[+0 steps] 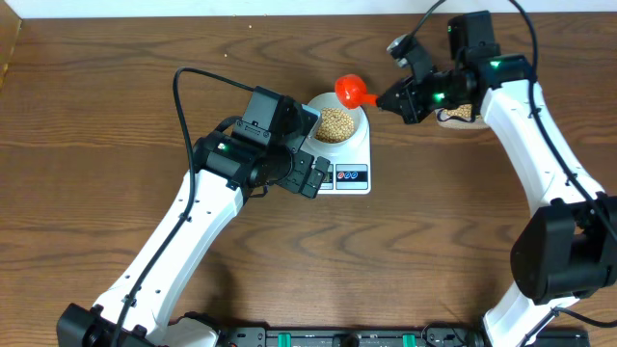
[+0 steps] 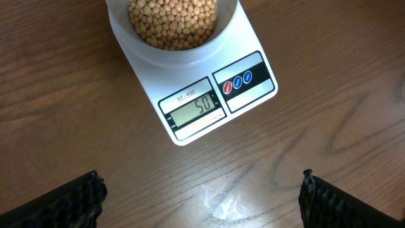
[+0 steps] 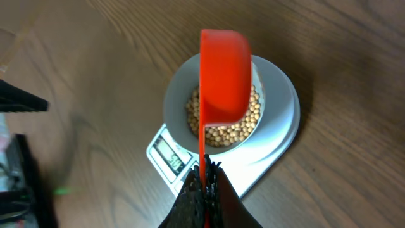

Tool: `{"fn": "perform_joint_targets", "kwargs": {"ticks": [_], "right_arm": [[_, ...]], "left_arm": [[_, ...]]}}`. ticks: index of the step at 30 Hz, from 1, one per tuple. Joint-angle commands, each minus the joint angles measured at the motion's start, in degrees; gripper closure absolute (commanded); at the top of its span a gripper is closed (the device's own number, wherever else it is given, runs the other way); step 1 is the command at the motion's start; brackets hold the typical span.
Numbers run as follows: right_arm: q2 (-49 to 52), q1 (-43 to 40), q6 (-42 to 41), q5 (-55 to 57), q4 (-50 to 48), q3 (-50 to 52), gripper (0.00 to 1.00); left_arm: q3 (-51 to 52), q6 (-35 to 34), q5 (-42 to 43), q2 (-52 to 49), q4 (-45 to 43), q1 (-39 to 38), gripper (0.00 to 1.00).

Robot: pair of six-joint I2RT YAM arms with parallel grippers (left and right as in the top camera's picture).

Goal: Scoop item into bowl and weigh 50g on scale
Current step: 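Move the red scoop with the right gripper back to the soybean tub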

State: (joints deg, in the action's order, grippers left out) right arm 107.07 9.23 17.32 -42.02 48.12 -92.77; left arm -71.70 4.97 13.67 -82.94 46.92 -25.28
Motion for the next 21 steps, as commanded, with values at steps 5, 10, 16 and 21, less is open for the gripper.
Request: {"fn": "perform_joint_targets", "kwargs": {"ticks": [5, 10, 16, 21], "right_arm": [[-1.88, -5.64, -1.25, -12.61, 1.75, -0.66, 0.99], [-1.97, -11.3, -1.22, -20.52, 4.35, -0.66, 0.99], [-2.62, -19.1, 0.59, -20.28, 9.01, -0.66, 0.99], [-3.67, -24.26, 0.72, -16.76, 10.99, -0.66, 0.99]], "left_arm": [[0.33, 1.01, 0.7, -0.17, 0.2, 0.09, 0.0], [0.33, 1.01, 0.7, -0.17, 0.2, 0.09, 0.0], [0.33, 1.01, 0.7, -0.17, 0.2, 0.09, 0.0], [0.33, 1.01, 0.7, -0.17, 0.2, 0.09, 0.0]]}}
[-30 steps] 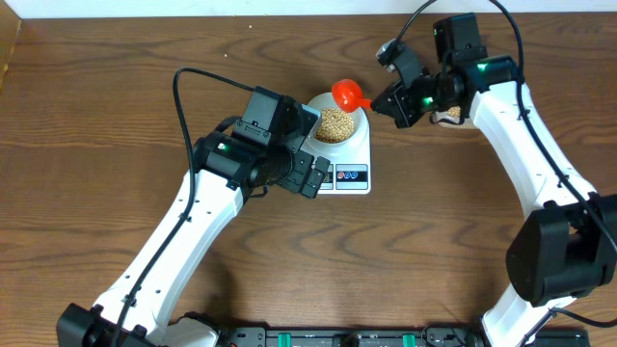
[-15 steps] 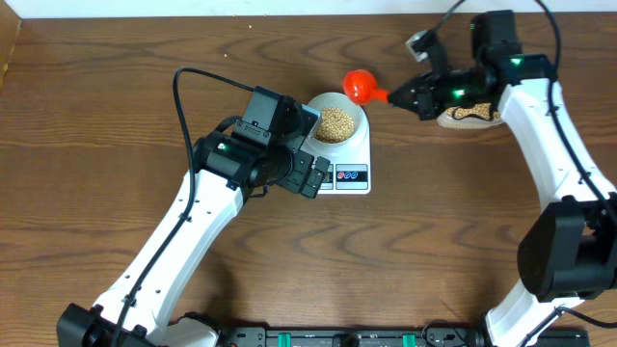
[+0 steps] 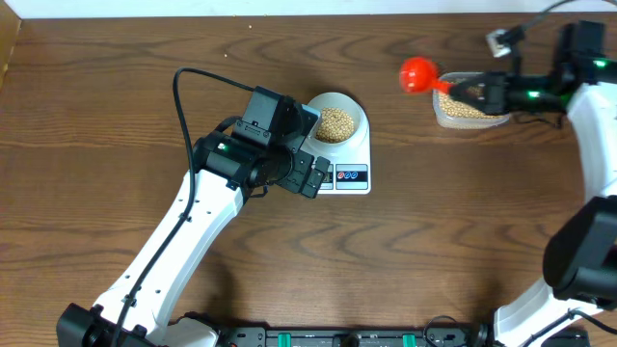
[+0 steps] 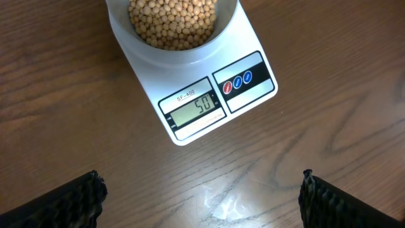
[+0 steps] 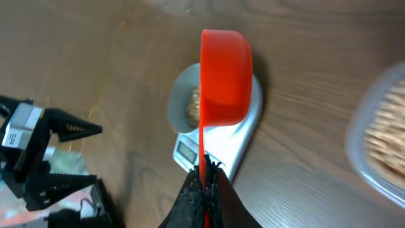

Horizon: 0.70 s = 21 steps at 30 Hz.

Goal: Scoop item into bowl and weigh 50g on scale
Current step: 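Move the red scoop with the right gripper back to the soybean tub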

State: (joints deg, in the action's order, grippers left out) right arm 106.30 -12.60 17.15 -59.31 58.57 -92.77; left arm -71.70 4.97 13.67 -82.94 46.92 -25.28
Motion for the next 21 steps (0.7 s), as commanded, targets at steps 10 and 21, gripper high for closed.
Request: {"fn": "perform_joint_targets", "kwargs": {"ticks": [10, 21], "right_arm": [[-3.98, -4.76, -6.29, 28.72, -0.26, -0.66, 0.99], [-3.98, 1.99, -9.44, 54.55, -1.4, -0.66, 0.99]], "left_arm": [[0.33, 1.01, 0.7, -0.17, 0.2, 0.09, 0.0], [0.33, 1.01, 0.7, -0.17, 0.2, 0.09, 0.0]]}}
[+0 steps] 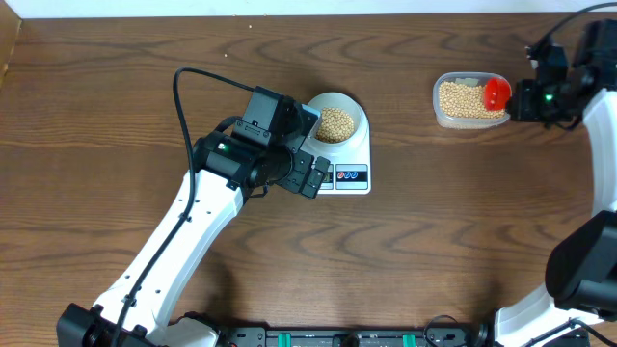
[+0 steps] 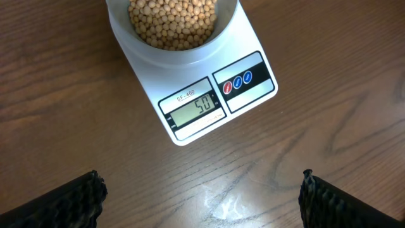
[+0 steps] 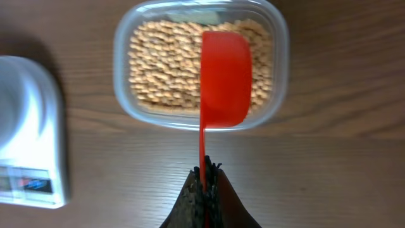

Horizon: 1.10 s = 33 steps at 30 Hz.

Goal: Scoop item into bowl and weigh 50g on scale
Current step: 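Move the red scoop with the right gripper back to the soybean tub, then lower the scoop into the tub and open the right gripper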

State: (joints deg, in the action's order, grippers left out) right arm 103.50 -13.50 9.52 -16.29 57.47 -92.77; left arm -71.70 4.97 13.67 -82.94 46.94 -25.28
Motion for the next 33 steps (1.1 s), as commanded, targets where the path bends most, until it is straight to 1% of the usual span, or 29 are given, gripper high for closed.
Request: {"fn": "perform_joint_targets", "kwargs": {"ticks": [1, 9, 12, 23, 26, 30, 31, 33], "right_arm": [[-1.18, 3.74, -1.81, 13.35, -0.42, -0.66, 0.99], [-1.18, 11.74, -2.89, 30.05, -0.44, -0.66, 0.99], [-1.18, 13.09, -3.8, 32.7, -0.26, -0.66, 0.99], [-1.18, 13.11, -12.02, 32.2, -0.42, -0.66, 0.99], [-1.18, 12.96, -18.18, 28.89, -0.94, -0.66, 0.99], [-1.18, 12.5, -26.47, 19.08, -2.4, -0.37, 0.99], [-1.18, 12.46, -31.3, 17.29, -3.17, -0.09, 0.98], [-1.18, 12.41, -35.87, 16.41, -4.02, 0.33, 0.98]], "left_arm": [[0.33, 1.01, 0.7, -0.17, 0.17, 0.09, 0.01], [0.33, 1.01, 0.7, -0.17, 0.17, 0.09, 0.0], [0.33, 1.01, 0.7, -0.17, 0.17, 0.09, 0.0], [0.33, 1.01, 0.68, -0.17, 0.17, 0.09, 0.01], [0.33, 1.01, 0.7, -0.17, 0.17, 0.09, 0.0], [0.33, 1.01, 0.7, -0.17, 0.17, 0.09, 0.01], [0.33, 1.01, 0.7, -0.17, 0.17, 0.09, 0.0], [0.33, 1.01, 0.7, -0.17, 0.17, 0.09, 0.0]]}}
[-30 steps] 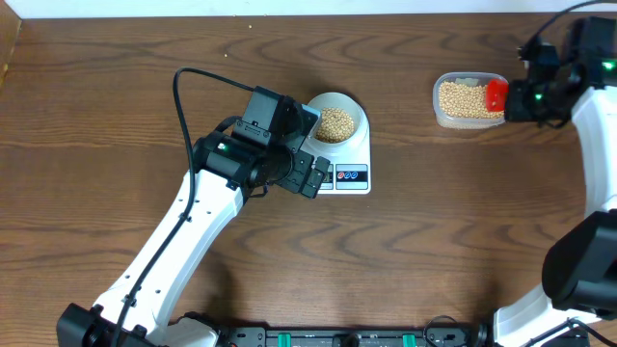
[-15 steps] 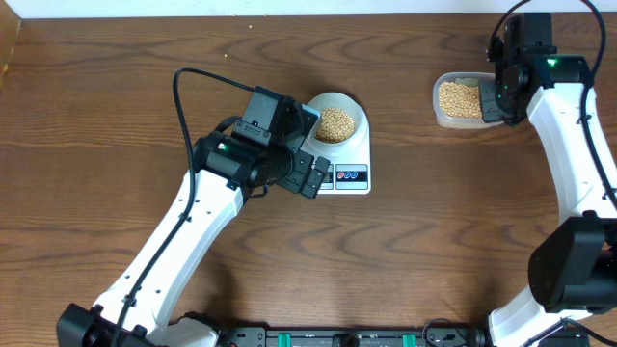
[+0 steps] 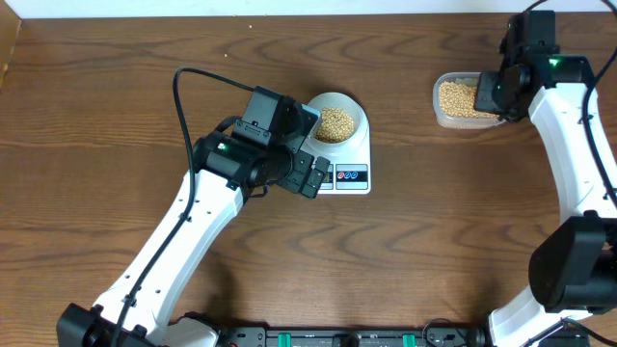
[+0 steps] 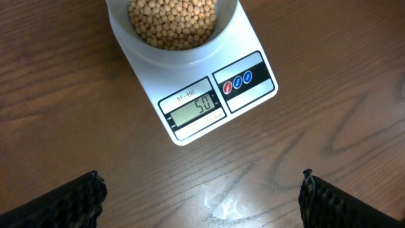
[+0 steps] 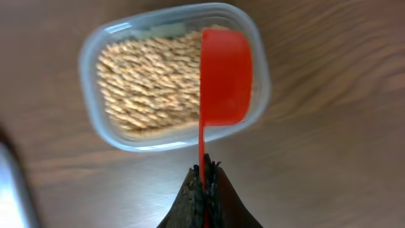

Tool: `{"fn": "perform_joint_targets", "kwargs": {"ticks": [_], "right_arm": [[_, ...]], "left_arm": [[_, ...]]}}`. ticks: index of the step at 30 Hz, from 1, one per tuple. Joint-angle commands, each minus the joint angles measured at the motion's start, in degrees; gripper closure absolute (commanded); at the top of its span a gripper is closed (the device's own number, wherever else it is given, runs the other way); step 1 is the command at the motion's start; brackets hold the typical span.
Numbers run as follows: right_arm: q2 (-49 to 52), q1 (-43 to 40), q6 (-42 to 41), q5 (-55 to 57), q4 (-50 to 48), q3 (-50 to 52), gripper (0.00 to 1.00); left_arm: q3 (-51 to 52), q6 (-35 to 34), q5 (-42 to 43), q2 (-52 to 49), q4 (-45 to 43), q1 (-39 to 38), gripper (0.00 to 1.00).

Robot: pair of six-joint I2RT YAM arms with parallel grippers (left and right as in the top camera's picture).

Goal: Scoop item into bowl and weigh 50g on scale
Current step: 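Lower the scoop into the tub and open the right gripper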

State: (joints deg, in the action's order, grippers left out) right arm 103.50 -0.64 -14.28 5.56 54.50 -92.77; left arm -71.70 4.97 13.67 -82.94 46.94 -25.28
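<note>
A white bowl (image 3: pixel 335 122) of soybeans stands on the white scale (image 3: pixel 347 176); in the left wrist view the scale's display (image 4: pixel 195 109) reads 50. My left gripper (image 4: pixel 201 196) hovers open over bare wood just in front of the scale. My right gripper (image 5: pixel 205 174) is shut on the handle of the red scoop (image 5: pixel 224 76), whose cup hangs over the right end of the clear bean container (image 5: pixel 152 88). In the overhead view the container (image 3: pixel 460 99) shows at the back right, and the scoop is hidden under the right arm.
Brown wooden table (image 3: pixel 434 241) all round. A black rail with green parts (image 3: pixel 347 337) runs along the front edge. The left arm's cable (image 3: pixel 193 82) loops over the table behind the scale.
My right wrist has shifted and turned over the container, which now lies tilted in its view with the scale out of sight. The scoop stays gripped. Left arm and scale reading are unchanged.
First my right gripper held the scoop over the bowl on the scale, which read 50. Then the scoop was in mid-air between scale and container. Then it hung over the container, and it remains there now. The left gripper stayed open throughout.
</note>
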Motion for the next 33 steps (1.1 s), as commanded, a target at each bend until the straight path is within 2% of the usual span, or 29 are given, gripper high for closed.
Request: {"fn": "perform_joint_targets", "kwargs": {"ticks": [1, 5, 7, 9, 10, 13, 17, 18, 19, 21, 22, 33], "right_arm": [[-1.18, -0.44, -13.77, -5.99, -1.42, 0.59, 0.98], [-1.18, -0.44, -22.58, -6.45, -3.63, 2.86, 0.98], [-1.18, -0.44, -23.39, -8.0, -6.38, 4.9, 0.98], [-1.18, -0.44, -23.39, -9.03, -8.68, 6.51, 0.91], [-1.18, -0.44, -23.39, -9.9, -10.95, 8.07, 0.79], [-1.18, -0.44, -23.39, -10.95, -12.68, 9.31, 0.61], [-1.18, -0.48, -21.2, -13.6, -12.52, 9.31, 0.24], [-1.18, -0.5, -20.57, -14.21, -12.44, 9.31, 0.2], [-1.18, -0.7, -19.52, -15.26, -11.76, 9.31, 0.1], [-1.22, -1.11, -18.58, -16.33, -10.4, 9.31, 0.03], [-1.25, -1.38, -18.05, -16.92, -9.66, 9.31, 0.01], [-1.29, -4.59, -8.44, -20.13, -0.31, 9.31, 0.01]], "left_arm": [[0.33, 1.01, 0.7, -0.17, 0.17, 0.09, 0.0], [0.33, 1.01, 0.7, -0.17, 0.17, 0.09, 0.01], [0.33, 1.01, 0.7, -0.17, 0.17, 0.09, 0.0], [0.33, 1.01, 0.7, -0.17, 0.17, 0.09, 0.01], [0.33, 1.01, 0.7, -0.17, 0.17, 0.09, 0.0], [0.33, 1.01, 0.7, -0.17, 0.17, 0.09, 0.0], [0.33, 1.01, 0.7, -0.17, 0.17, 0.09, 0.0], [0.33, 1.01, 0.7, -0.17, 0.17, 0.09, 0.0], [0.33, 1.01, 0.7, -0.17, 0.17, 0.09, 0.0], [0.33, 1.01, 0.7, -0.17, 0.17, 0.09, 0.01], [0.33, 1.01, 0.7, -0.17, 0.17, 0.09, 0.0], [0.33, 1.01, 0.7, -0.17, 0.17, 0.09, 0.01]]}}
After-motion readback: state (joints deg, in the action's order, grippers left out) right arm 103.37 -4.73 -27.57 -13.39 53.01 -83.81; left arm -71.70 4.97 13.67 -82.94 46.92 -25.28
